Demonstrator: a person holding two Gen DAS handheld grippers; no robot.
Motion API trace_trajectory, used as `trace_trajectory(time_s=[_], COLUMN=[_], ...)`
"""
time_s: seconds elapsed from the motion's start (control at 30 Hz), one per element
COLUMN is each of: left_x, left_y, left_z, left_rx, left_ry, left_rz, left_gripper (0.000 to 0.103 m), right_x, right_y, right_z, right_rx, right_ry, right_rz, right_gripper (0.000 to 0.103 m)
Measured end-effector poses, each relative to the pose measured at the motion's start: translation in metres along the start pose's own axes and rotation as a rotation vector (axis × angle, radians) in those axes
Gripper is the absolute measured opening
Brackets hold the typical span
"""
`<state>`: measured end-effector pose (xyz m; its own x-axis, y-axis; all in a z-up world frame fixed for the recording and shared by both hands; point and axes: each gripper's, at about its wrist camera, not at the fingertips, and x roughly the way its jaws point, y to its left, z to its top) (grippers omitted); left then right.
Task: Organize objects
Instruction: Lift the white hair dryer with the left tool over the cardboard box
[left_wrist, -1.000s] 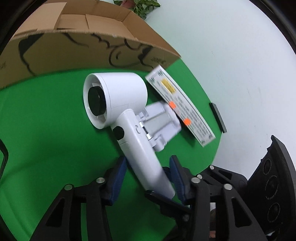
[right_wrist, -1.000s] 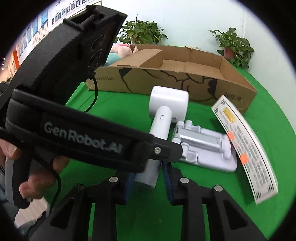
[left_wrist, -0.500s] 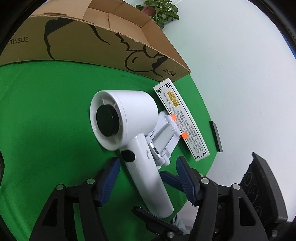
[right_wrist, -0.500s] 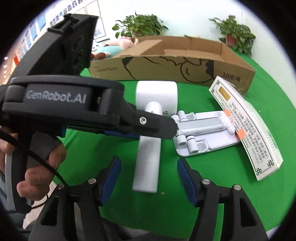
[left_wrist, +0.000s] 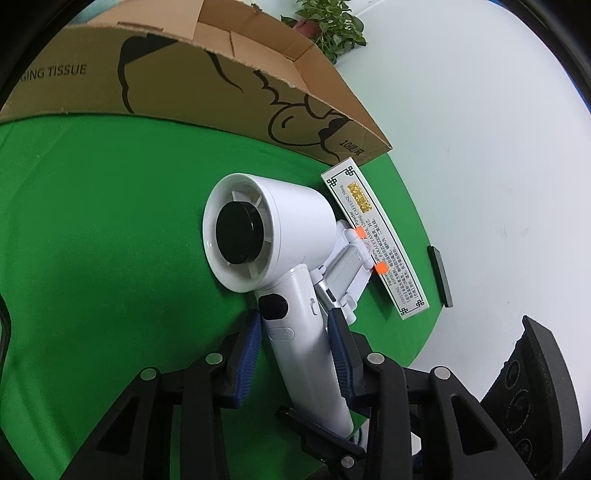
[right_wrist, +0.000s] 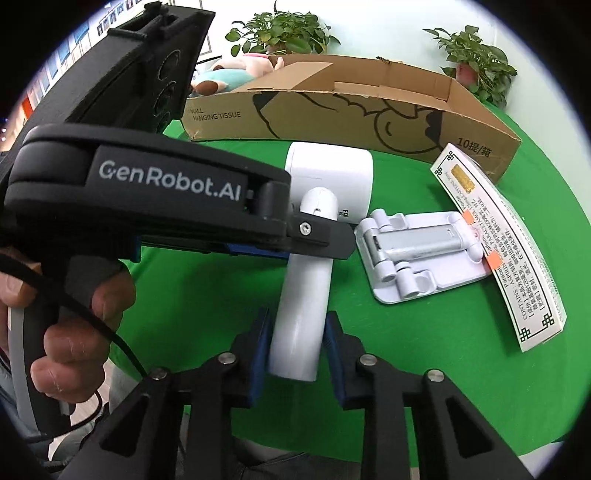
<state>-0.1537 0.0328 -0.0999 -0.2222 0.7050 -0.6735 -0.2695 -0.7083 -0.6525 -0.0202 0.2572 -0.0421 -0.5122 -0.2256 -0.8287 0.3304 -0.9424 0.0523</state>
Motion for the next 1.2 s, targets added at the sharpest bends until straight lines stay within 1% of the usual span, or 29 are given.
trace_trajectory(time_s=[0.1, 0.13, 0.23, 0.37, 0.57, 0.63, 0.7, 0.8, 1.03, 1.2], left_x=[-0.012, -0.026, -0.048, -0.073, -0.09, -0.098, -0.103, -0.114, -0.13, -0.138], left_y=[-0.011, -0.011, -0.02, -0.043, -0.079, -0.088, -0.1, -0.114, -0.14, -0.154], left_z=[0.005, -0.001, 0.01, 0.028, 0.049, 0.055, 0.062, 0.073, 0.089, 0.101], left_rx=[0.038, 0.049, 0.084, 0.149, 0.24, 0.262, 0.28, 0.307, 0.351, 0.367], left_ry=[-0.034, -0.047, -0.095, -0.15, -0.203, -0.217, -0.228, -0.238, -0.262, -0.276], left_rz=[0.025, 0.031, 0.038, 0.057, 0.072, 0.073, 0.073, 0.075, 0.087, 0.081], left_gripper=[0.032, 0.032, 0.032, 0.032, 0.032, 0.032, 0.032, 0.032, 0.032, 0.031], right_x=[-0.005, -0.006, -0.018, -0.036, -0.061, -0.066, -0.067, -0.071, -0.088, -0.093], right_y=[0.009, 0.011, 0.013, 0.016, 0.015, 0.008, -0.003, -0.01, -0.015, -0.018], right_z=[0.002, 0.005, 0.017, 0.032, 0.05, 0.059, 0.08, 0.09, 0.104, 0.115], right_rx=[-0.01, -0.018, -0.028, -0.035, -0.022, -0.021, -0.021, -0.017, -0.003, 0.006], right_ry=[-0.022, -0.035, -0.093, -0.176, -0.269, -0.29, -0.31, -0.333, -0.38, -0.403], right_rz=[-0.017, -0.021, -0.02, -0.031, -0.053, -0.059, -0.069, -0.08, -0.093, -0.11], right_gripper=[0.027, 0.027, 0.027, 0.027, 0.027, 0.027, 0.027, 0.027, 0.026, 0.026])
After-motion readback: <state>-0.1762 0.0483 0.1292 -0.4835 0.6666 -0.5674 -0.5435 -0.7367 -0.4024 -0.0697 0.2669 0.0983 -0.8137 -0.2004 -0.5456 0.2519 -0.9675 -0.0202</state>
